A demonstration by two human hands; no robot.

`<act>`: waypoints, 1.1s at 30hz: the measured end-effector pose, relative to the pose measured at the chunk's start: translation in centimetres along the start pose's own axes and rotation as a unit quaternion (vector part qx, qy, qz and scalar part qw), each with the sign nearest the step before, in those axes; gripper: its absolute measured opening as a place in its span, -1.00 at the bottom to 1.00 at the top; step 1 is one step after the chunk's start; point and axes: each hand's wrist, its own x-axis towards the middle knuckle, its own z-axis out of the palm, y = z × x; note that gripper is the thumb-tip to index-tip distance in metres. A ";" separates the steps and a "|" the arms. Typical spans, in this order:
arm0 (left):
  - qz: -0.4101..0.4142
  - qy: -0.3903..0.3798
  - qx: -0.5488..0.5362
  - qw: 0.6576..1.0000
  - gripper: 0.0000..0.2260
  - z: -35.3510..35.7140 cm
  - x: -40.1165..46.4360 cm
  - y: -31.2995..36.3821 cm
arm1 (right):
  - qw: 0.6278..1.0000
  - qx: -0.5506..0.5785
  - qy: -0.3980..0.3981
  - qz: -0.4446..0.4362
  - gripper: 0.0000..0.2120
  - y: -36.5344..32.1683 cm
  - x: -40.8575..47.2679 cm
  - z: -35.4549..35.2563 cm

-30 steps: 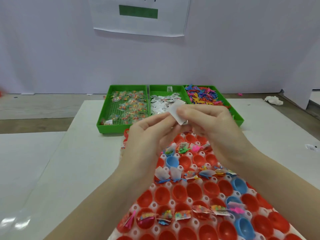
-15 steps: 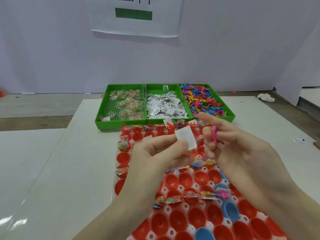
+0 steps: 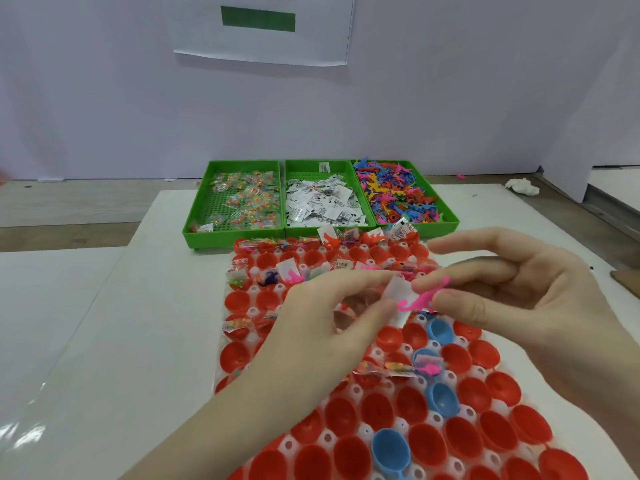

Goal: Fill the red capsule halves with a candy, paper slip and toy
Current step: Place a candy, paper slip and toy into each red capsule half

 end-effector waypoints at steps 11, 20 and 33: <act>0.041 -0.060 -0.012 0.997 -0.62 0.4 0.1 0.6 | 0.998 -0.055 -0.038 -0.003 -0.71 0.3 0.0 -1.1; -0.010 -0.059 -0.043 0.997 -0.67 2.9 2.1 0.2 | 0.976 -0.218 -0.002 -0.007 -0.62 1.5 -0.1 -2.9; 0.052 0.008 0.161 0.985 -0.92 3.0 2.6 -2.1 | 0.928 -0.368 0.018 0.049 -0.74 8.4 -2.1 -4.7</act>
